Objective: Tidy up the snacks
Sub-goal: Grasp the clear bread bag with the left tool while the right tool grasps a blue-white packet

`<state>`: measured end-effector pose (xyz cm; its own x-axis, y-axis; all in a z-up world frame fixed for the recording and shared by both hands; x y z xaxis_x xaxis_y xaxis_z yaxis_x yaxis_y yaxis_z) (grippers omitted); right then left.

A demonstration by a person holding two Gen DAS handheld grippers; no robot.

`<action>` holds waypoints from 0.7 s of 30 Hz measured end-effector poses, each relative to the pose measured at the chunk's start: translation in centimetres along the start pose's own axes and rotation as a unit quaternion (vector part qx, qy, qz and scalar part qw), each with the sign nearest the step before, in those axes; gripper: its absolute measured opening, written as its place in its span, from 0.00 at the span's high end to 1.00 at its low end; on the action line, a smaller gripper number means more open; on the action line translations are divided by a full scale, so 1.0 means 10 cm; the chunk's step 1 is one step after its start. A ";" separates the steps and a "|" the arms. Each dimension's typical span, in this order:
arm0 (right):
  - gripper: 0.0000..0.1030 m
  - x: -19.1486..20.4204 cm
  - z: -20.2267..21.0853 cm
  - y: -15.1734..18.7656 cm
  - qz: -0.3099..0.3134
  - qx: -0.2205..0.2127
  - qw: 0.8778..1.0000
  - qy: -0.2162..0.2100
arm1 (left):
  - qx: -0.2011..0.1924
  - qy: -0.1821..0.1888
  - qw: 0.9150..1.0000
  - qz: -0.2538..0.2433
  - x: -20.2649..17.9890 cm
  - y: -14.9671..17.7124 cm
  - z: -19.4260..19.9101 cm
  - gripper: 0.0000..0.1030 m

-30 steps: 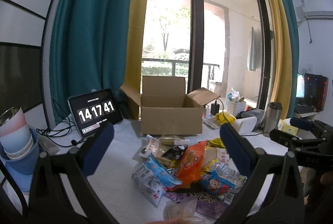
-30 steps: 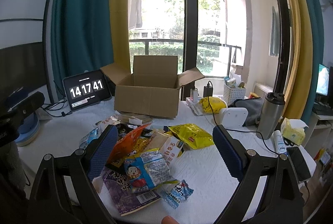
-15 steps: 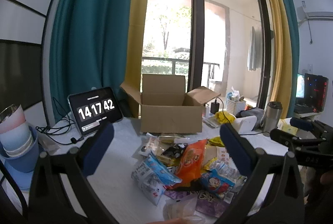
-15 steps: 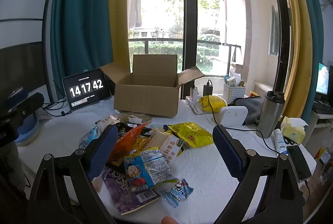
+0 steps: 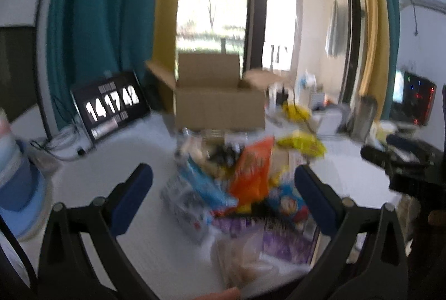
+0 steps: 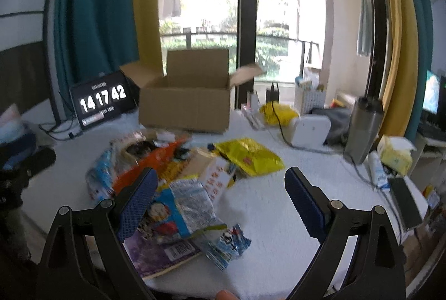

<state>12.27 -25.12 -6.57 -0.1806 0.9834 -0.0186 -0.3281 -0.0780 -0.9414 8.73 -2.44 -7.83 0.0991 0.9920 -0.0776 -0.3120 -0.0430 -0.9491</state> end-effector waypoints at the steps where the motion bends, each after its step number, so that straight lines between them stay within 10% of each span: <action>1: 0.08 -0.03 -0.06 0.06 -0.001 0.011 1.000 0.001 | 0.015 0.003 1.000 0.000 -0.02 0.07 -0.07 0.00; 15: 0.08 -0.27 -0.69 0.99 -0.055 0.157 0.986 -0.001 | 0.222 0.034 0.974 -0.013 -0.22 1.01 -0.69 0.02; 21: 0.13 -0.30 -0.78 1.23 -0.064 0.196 0.978 0.001 | 0.263 0.037 0.964 -0.013 -0.22 1.20 -0.79 0.33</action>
<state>16.04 -27.72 -20.75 -0.1132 0.9895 0.0895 -0.6786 -0.0112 -0.7344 12.21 -6.05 -21.47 0.1750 0.9798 -0.0965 -0.7431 0.0671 -0.6658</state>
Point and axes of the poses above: each gripper's, at about its wrist camera, not at the fingertips, and z roughly against the way its jaws point, x to its left, y to its underside, the point moved 5 cm from there along -z, roughly the way its jaws point, and after that the axes turned 8 degrees about -x, right-handed, at the moved point
